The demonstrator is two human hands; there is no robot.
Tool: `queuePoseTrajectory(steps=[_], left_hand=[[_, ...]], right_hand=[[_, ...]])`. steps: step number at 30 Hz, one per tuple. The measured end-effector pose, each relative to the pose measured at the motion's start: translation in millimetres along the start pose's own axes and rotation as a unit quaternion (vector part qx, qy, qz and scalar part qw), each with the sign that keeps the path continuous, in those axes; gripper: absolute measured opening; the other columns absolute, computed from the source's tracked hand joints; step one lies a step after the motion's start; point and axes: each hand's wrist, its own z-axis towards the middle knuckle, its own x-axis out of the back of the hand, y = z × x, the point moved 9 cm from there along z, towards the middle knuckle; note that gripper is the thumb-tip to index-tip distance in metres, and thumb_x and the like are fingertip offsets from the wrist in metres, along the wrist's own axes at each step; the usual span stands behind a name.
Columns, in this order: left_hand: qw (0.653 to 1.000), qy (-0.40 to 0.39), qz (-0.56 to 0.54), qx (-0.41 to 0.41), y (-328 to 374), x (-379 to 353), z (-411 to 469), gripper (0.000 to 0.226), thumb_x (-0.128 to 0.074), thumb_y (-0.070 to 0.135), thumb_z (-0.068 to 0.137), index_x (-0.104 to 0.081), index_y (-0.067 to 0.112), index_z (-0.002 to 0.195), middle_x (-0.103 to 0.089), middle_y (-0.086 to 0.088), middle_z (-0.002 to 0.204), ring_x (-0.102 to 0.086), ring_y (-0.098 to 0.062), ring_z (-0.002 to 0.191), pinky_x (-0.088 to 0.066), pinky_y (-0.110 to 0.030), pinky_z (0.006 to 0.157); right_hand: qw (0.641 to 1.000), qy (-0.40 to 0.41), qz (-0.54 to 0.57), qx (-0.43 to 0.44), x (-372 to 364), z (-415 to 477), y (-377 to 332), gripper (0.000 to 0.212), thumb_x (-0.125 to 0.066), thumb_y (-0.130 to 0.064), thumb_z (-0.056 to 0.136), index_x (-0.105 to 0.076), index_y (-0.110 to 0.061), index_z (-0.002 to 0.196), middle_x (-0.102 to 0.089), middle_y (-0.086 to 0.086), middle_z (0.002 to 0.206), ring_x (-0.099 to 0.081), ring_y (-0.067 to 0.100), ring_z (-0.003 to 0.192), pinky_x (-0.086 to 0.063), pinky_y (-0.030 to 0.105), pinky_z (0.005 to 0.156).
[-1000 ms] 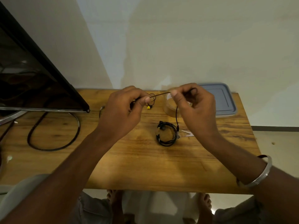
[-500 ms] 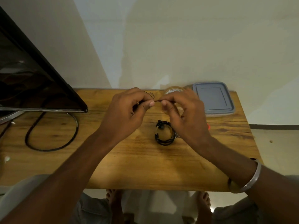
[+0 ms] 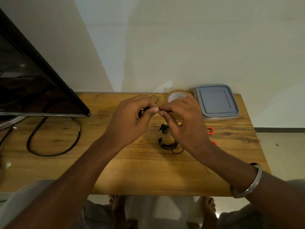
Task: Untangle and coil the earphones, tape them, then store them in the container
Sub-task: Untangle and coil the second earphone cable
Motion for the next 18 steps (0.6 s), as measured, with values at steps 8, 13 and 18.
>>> queuePoseTrajectory(steps=[8, 13, 18], left_hand=[[0.992, 0.095, 0.042, 0.078, -34, 32, 2, 0.011, -0.064, 0.017, 0.094, -0.070, 0.012, 0.086, -0.062, 0.007, 0.074, -0.051, 0.002, 0.060, -0.032, -0.012, 0.056], [0.985, 0.152, 0.054, 0.066, -40, 57, 2, 0.012, -0.063, 0.018, 0.096, -0.070, 0.009, 0.091, -0.066, 0.000, 0.081, -0.057, -0.013, 0.072, -0.046, -0.029, 0.064], [0.990, 0.132, -0.015, 0.047, -29, 45, 3, 0.011, -0.063, 0.017, 0.095, -0.069, 0.010, 0.090, -0.061, 0.006, 0.072, -0.051, -0.007, 0.059, -0.041, -0.027, 0.055]], right_hand=[[0.929, 0.120, 0.189, -0.296, 23, -8, 59, 0.011, -0.064, -0.013, 0.096, -0.073, -0.019, 0.094, -0.074, -0.006, 0.086, -0.069, 0.006, 0.085, -0.056, 0.024, 0.077], [0.866, 0.159, 0.233, -0.412, 26, -19, 86, 0.013, -0.062, -0.014, 0.097, -0.073, -0.018, 0.091, -0.070, -0.012, 0.074, -0.065, -0.001, 0.071, -0.055, 0.031, 0.073], [0.955, 0.054, 0.057, -0.285, 25, -4, 60, 0.054, -0.061, -0.027, 0.095, -0.044, -0.015, 0.145, -0.054, 0.001, 0.142, -0.051, 0.013, 0.128, -0.041, 0.042, 0.111]])
